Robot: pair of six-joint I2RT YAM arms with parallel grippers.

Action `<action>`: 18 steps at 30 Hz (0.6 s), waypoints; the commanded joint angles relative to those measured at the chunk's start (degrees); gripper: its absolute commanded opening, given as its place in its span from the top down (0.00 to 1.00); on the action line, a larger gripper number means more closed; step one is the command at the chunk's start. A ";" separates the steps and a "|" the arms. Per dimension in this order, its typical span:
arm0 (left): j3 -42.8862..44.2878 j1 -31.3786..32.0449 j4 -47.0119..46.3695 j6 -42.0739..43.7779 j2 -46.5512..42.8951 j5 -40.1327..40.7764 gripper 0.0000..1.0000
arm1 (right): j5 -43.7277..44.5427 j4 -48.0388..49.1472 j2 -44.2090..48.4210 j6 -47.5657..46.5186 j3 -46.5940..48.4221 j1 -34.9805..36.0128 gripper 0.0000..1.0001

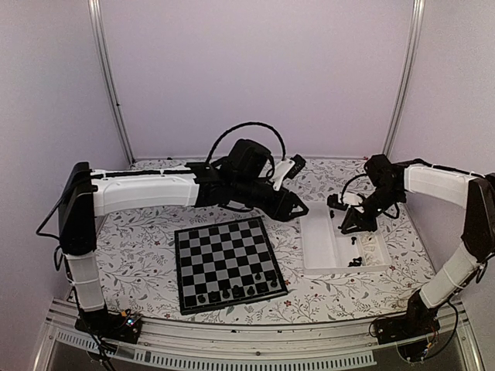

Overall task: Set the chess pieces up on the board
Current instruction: Pick up the chess piece from the storage box, then place the chess piece on the chessboard.

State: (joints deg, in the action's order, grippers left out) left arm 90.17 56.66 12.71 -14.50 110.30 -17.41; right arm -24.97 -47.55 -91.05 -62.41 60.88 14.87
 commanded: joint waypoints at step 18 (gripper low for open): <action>2.82 -1.82 -28.01 -20.79 11.95 -14.90 0.57 | -23.74 -3.06 6.71 5.96 7.85 2.93 0.85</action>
State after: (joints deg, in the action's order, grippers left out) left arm 91.46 55.57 -9.56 -31.75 120.75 -29.17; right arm -46.39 -49.21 -85.76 -56.93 67.33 16.10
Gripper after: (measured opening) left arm 0.444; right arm 0.153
